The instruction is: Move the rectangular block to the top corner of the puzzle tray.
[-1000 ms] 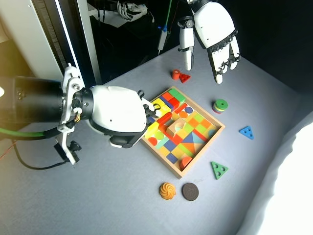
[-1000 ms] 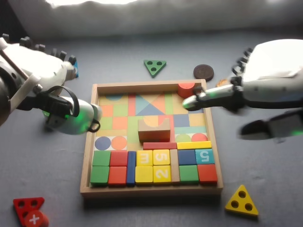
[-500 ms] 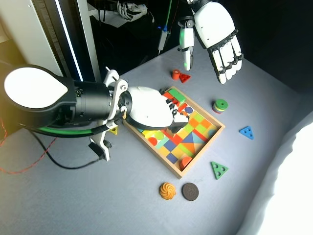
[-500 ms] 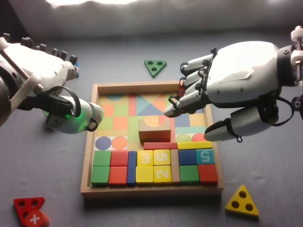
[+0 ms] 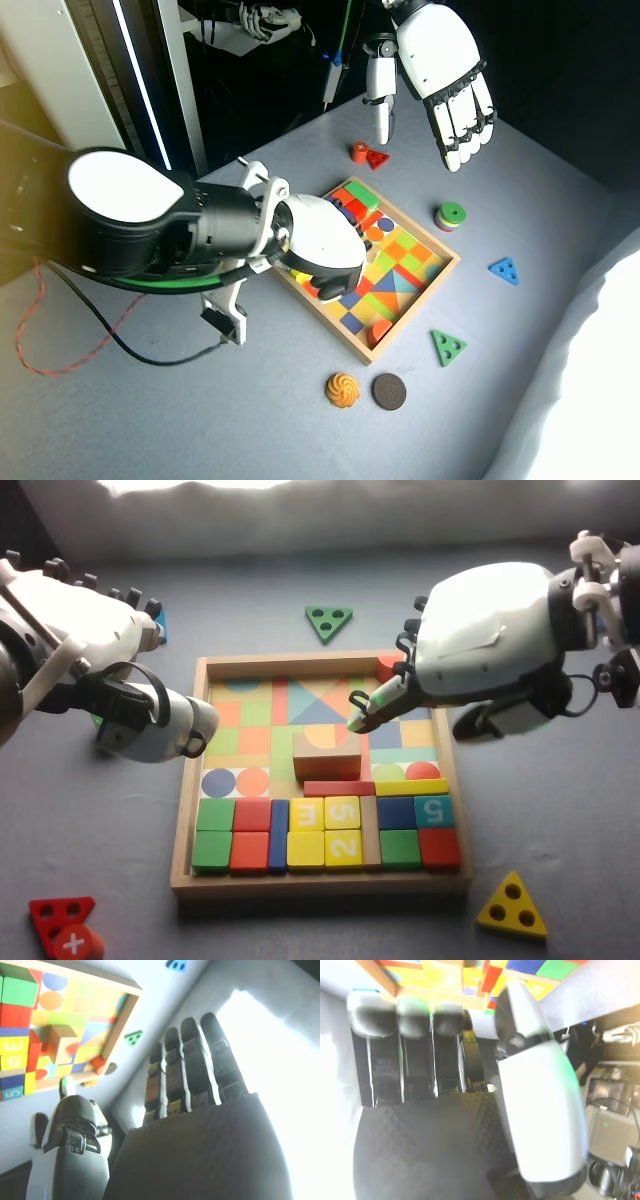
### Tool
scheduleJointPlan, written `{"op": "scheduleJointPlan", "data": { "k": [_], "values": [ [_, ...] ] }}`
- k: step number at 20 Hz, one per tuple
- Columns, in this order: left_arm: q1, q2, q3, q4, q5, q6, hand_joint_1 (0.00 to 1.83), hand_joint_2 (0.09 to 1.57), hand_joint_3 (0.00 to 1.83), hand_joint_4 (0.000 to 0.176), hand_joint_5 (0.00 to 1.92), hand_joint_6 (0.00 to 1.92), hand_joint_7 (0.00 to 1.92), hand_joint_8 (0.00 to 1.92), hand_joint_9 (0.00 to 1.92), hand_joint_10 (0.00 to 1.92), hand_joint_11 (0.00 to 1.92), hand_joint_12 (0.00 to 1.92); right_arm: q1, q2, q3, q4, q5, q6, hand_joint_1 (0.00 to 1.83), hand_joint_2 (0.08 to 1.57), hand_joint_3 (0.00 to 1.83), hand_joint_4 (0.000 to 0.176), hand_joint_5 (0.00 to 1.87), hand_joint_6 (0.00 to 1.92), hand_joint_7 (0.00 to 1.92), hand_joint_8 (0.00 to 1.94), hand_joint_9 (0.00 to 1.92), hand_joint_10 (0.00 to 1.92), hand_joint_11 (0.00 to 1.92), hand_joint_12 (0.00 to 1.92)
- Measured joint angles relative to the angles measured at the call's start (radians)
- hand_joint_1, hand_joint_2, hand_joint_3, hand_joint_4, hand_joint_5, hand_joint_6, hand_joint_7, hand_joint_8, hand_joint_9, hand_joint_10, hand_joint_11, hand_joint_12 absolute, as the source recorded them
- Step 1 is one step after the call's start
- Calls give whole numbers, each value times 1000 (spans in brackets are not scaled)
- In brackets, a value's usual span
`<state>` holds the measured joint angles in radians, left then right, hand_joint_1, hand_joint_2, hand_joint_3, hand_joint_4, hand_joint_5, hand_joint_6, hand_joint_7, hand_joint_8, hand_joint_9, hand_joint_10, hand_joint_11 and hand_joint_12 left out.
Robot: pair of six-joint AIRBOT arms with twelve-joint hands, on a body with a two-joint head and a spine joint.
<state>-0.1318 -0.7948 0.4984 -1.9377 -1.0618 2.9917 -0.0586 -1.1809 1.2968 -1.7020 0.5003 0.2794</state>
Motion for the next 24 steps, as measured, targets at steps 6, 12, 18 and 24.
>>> {"op": "scheduleJointPlan", "data": {
  "k": [6, 12, 18, 24],
  "values": [
    [0, 0, 0, -1, 0, 0, 0, 1312, 7, 0, 211, 5, 286, 11, 282, 7, 22, 557, 22, -57, 37, -52, 40, 6, 1752, 1247, 0, 0, 390, 1, 1256, 1941, 1677, 1921, 1846, 1921],
    [0, 0, 0, -1, 0, 0, 0, 1312, 0, 0, 212, 1, 327, 2, 342, 3, 62, 567, 27, -97, 94, -72, 32, 16, 1806, 1213, 0, 0, 348, 17, 1443, 1941, 1719, 1921, 1858, 1921],
    [0, 0, 0, -1, 0, 0, 0, 1321, 0, 0, 228, 6, 356, 8, 369, 9, 37, 671, 27, -118, 102, -74, 37, 23, 1734, 1226, 0, 0, 369, 12, 1397, 1941, 1665, 1921, 1847, 1921],
    [0, 0, 0, -1, 0, 0, 0, 1331, 3, 0, 258, 9, 362, 2, 375, 4, 37, 684, 26, -133, 106, -76, 35, 24, 1719, 1240, 0, 0, 402, 14, 1348, 1941, 1664, 1921, 1823, 1921]
  ]
}}
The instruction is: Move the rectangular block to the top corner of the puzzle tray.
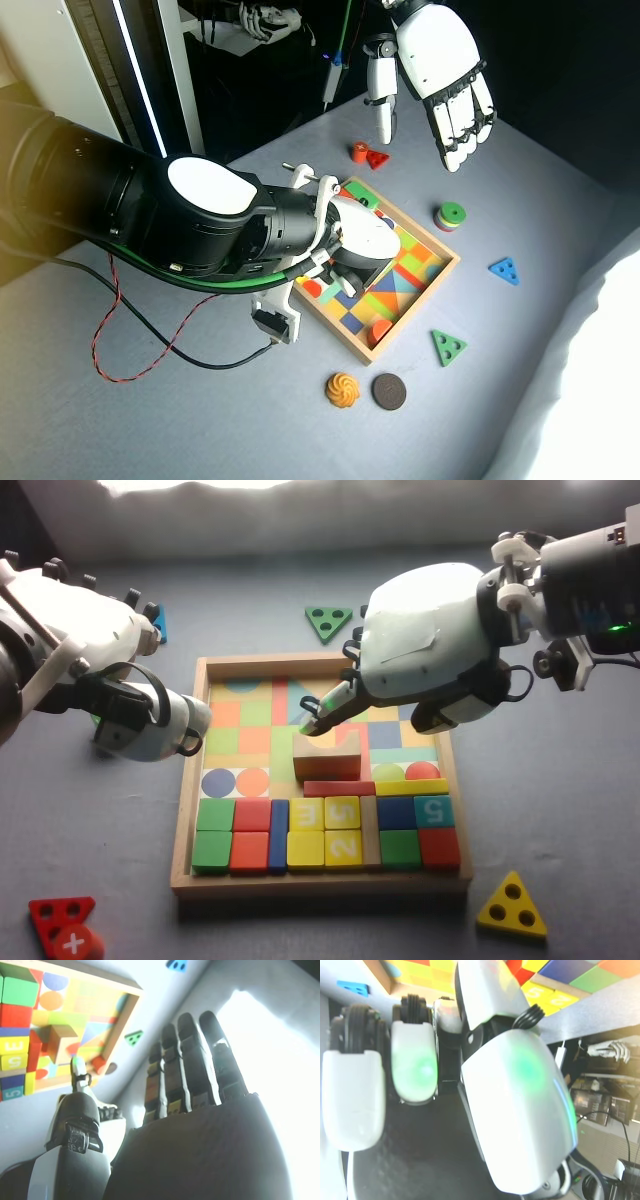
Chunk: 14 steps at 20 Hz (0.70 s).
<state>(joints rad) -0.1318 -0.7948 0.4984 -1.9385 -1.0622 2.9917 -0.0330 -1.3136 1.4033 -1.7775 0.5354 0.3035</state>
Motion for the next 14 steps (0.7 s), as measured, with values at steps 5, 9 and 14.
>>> {"op": "scheduleJointPlan", "data": {
  "k": [5, 9, 14],
  "values": [
    [0, 0, 0, 0, 0, 0, 0, 1331, 0, 0, 266, 1, 371, 1, 376, 1, 67, 630, -7, -14, 11, -3, -3, 0, 1794, 1252, 3, 0, 365, 0, 1363, 1941, 1673, 1921, 1814, 1921],
    [0, 0, 0, 0, 1, 0, 0, 1313, 0, 0, 292, 9, 418, 16, 421, 16, 112, 632, -10, -32, 27, 0, -19, 2, 1768, 1233, 0, 0, 437, 24, 1358, 1941, 1650, 1921, 1848, 1921],
    [0, 0, 0, 0, 1, 0, 0, 1311, 0, 0, 301, 6, 423, 9, 433, 13, 99, 637, -11, -53, 48, 0, -21, 2, 1714, 1225, 0, 0, 444, 14, 1383, 1941, 1655, 1921, 1838, 1921]
  ]
}}
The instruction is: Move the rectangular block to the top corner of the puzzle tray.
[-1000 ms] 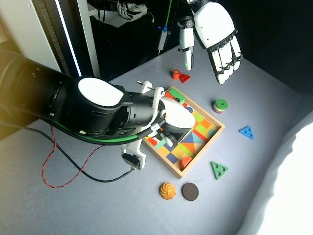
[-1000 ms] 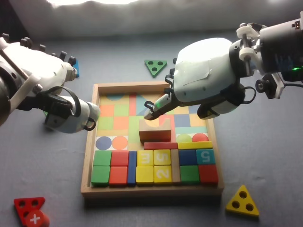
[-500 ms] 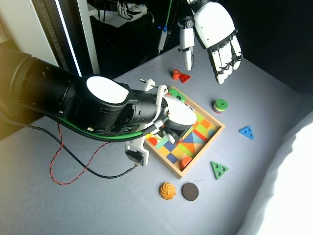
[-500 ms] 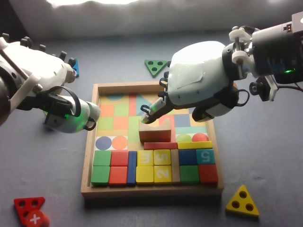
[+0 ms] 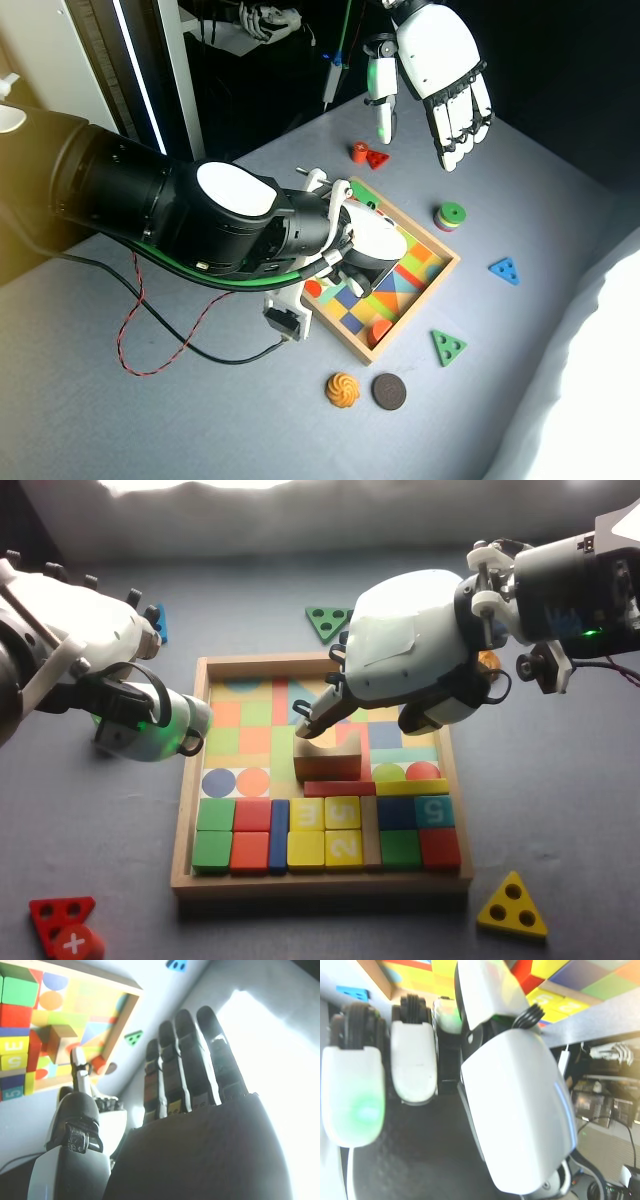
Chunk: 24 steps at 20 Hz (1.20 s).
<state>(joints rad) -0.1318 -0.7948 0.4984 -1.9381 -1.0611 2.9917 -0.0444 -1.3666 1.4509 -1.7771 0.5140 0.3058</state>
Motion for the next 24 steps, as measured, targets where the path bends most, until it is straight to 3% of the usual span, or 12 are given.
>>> {"op": "scheduleJointPlan", "data": {
  "k": [24],
  "values": [
    [0, 0, 0, 0, 0, 0, 0, 1312, 0, 0, 307, 8, 453, 10, 465, 11, 116, 651, -4, 0, 0, -51, 13, 58, 1773, 1202, 0, 0, 474, 5, 1254, 1941, 1586, 1921, 1789, 1921]
  ]
}}
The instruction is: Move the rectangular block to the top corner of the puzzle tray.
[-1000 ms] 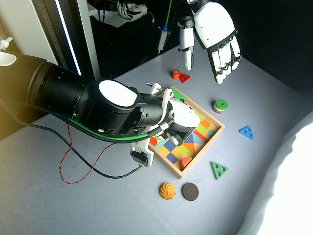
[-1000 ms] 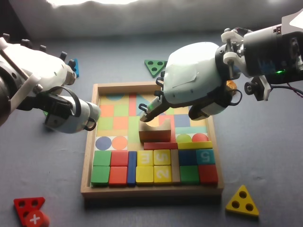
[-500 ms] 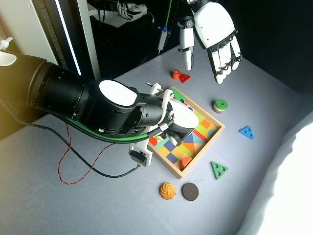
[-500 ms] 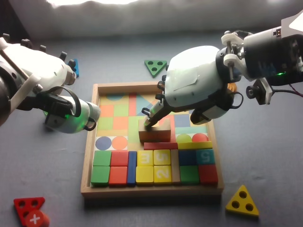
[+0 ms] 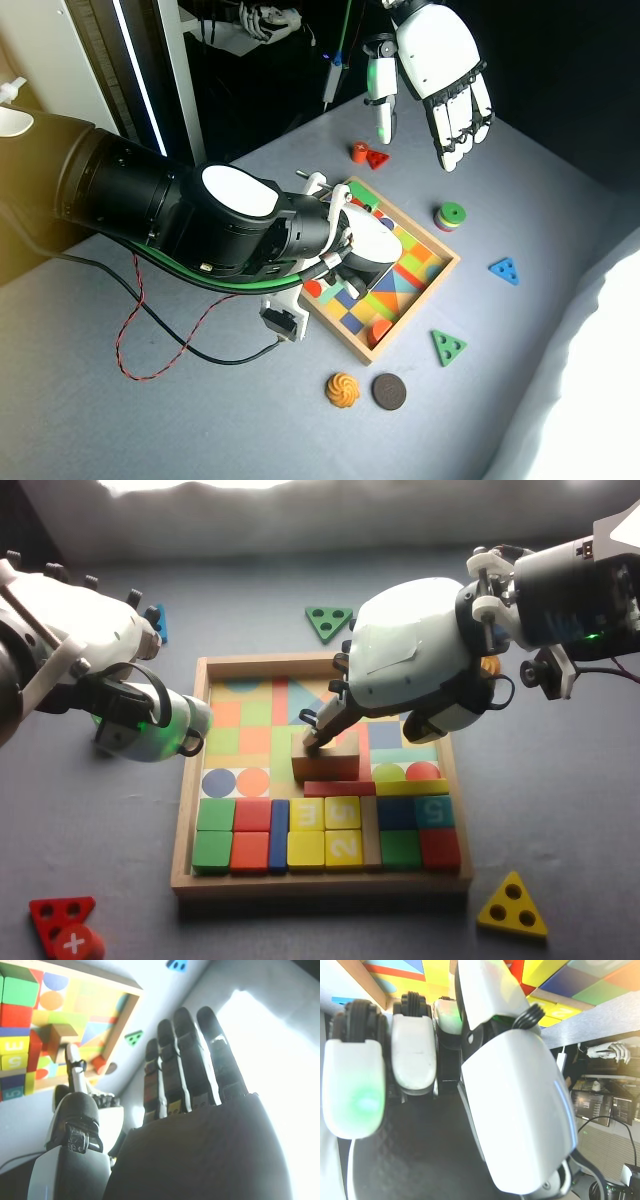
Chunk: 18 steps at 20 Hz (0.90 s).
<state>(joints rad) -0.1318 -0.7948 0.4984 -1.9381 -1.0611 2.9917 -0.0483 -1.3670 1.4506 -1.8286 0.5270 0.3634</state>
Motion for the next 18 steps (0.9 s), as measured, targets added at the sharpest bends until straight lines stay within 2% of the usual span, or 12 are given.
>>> {"op": "scheduleJointPlan", "data": {
  "k": [1, 2, 7, 10, 11, 13, 15, 18],
  "values": [
    [0, 0, 0, 0, 0, 0, 0, 1315, 1, 0, 326, 13, 476, 17, 482, 16, 129, 657, 2, 0, 0, -1, 0, 0, 1774, 1199, 0, 0, 510, 18, 1234, 1941, 1581, 1921, 1783, 1921],
    [0, 0, 0, 0, 0, 0, 0, 1315, 1, 0, 314, 7, 465, 10, 472, 10, 119, 653, 2, 0, 0, -2, 1, 0, 1775, 1197, 0, 0, 454, 3, 1231, 1941, 1579, 1921, 1783, 1921],
    [0, 0, 0, 0, 0, 0, 0, 1310, 0, 0, 306, 7, 472, 10, 479, 10, 125, 651, 32, 0, 0, -8, 13, -4, 1770, 1192, 0, 0, 446, 1, 1281, 1941, 1598, 1921, 1800, 1921],
    [0, 0, 0, 0, 0, 0, 0, 1308, 0, 0, 312, 8, 475, 8, 485, 10, 127, 648, 45, -1, 0, -8, 21, -7, 1767, 1204, 0, 0, 442, 3, 1217, 1941, 1578, 1921, 1778, 1921],
    [0, 0, 0, 0, 0, 0, 0, 1311, 0, 0, 311, 6, 476, 8, 484, 9, 125, 648, 45, -2, 0, -8, 20, -6, 1778, 1197, 0, 0, 440, 3, 1222, 1941, 1576, 1921, 1782, 1921],
    [1, 0, 0, 1, 0, 0, 0, 1314, 1, 0, 319, 8, 477, 7, 482, 7, 125, 649, 44, -3, -2, -12, 22, -6, 1765, 1195, 0, 0, 554, 41, 1248, 1941, 1586, 1921, 1791, 1921],
    [1, 0, 0, 1, 0, 0, 0, 1318, 2, 0, 335, 12, 493, 12, 491, 9, 127, 653, 42, -3, -5, -24, 23, 3, 1757, 1200, 0, 0, 492, 8, 1260, 1941, 1579, 1921, 1783, 1921],
    [1, 0, 0, 0, 0, 0, 0, 1316, 0, 0, 315, 1, 481, 4, 481, 3, 114, 656, 21, -4, -10, -35, 24, 9, 1771, 1198, 0, 0, 498, 4, 1245, 1941, 1593, 1921, 1808, 1921]
  ]
}}
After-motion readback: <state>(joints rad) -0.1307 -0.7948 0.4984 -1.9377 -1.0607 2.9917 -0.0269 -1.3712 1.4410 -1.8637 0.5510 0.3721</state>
